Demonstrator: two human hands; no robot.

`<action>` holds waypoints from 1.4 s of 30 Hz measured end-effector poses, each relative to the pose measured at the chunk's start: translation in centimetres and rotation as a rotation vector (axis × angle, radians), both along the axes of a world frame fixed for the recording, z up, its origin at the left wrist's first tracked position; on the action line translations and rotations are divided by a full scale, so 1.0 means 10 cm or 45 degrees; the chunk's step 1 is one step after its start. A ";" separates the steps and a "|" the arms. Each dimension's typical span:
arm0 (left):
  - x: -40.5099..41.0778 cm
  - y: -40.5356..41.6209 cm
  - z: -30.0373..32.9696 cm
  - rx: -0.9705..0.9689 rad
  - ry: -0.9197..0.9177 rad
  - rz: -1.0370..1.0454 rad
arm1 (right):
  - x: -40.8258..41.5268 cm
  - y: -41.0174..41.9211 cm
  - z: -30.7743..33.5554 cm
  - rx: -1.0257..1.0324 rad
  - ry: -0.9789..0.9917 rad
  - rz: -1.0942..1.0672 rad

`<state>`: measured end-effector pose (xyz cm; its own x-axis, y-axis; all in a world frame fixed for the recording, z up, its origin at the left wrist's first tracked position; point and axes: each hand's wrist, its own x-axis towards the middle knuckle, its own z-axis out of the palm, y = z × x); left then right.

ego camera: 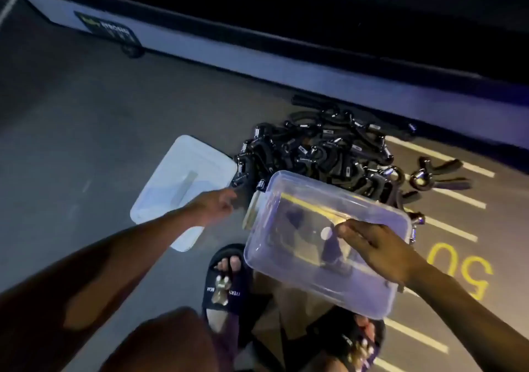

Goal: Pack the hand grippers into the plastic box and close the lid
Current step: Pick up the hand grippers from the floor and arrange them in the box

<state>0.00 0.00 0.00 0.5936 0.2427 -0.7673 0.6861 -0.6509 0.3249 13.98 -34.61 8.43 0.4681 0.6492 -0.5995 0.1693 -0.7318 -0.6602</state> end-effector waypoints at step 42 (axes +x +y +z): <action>0.10 -0.56 1.72 0.018 -1.137 -0.320 | -0.79 0.45 0.25 0.780 -0.359 -0.400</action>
